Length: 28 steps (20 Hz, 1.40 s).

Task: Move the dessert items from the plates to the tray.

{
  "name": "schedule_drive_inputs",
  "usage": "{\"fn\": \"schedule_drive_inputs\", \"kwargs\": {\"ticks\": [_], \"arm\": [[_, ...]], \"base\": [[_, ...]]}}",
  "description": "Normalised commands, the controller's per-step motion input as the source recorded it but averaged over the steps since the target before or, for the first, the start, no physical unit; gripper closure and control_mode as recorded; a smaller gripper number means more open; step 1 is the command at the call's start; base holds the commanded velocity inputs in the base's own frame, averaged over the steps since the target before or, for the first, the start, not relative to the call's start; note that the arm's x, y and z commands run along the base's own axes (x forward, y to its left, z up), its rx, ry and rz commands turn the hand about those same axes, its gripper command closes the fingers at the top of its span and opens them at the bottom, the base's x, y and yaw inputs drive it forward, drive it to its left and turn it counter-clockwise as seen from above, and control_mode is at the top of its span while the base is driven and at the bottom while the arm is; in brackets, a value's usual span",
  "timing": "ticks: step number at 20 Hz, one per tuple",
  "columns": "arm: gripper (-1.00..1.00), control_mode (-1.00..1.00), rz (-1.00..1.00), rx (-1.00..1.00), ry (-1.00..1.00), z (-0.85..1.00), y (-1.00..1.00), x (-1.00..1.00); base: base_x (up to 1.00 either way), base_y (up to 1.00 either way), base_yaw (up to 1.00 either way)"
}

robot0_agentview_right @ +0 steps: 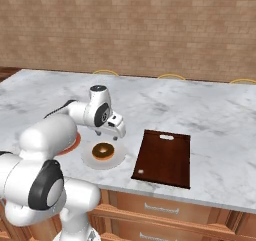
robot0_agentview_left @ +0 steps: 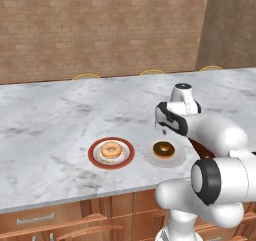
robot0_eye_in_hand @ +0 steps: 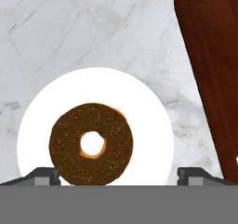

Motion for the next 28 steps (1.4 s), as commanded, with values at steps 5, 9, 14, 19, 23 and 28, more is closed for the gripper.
{"fn": "schedule_drive_inputs", "kwargs": {"ticks": [5,9,14,19,23,28], "arm": [[-1.0,-1.0,-0.01,0.0,0.0,-0.3,0.0,0.0],[-1.0,-1.0,0.0,0.0,0.0,-0.31,0.0,0.0],[-1.0,-1.0,0.0,0.0,0.0,-0.45,0.0,0.0],[-1.0,-1.0,0.0,0.0,0.0,-0.52,-0.04,0.06],[-1.0,-1.0,0.0,0.0,0.0,-0.29,0.0,0.0],[-1.0,-1.0,0.0,0.0,0.0,-0.24,0.0,0.0]], "base": [[0.0,0.0,0.0],[0.0,0.0,0.0],[0.0,0.0,0.0],[0.0,0.0,0.0],[0.0,0.0,0.0],[0.0,0.0,0.0]]}}
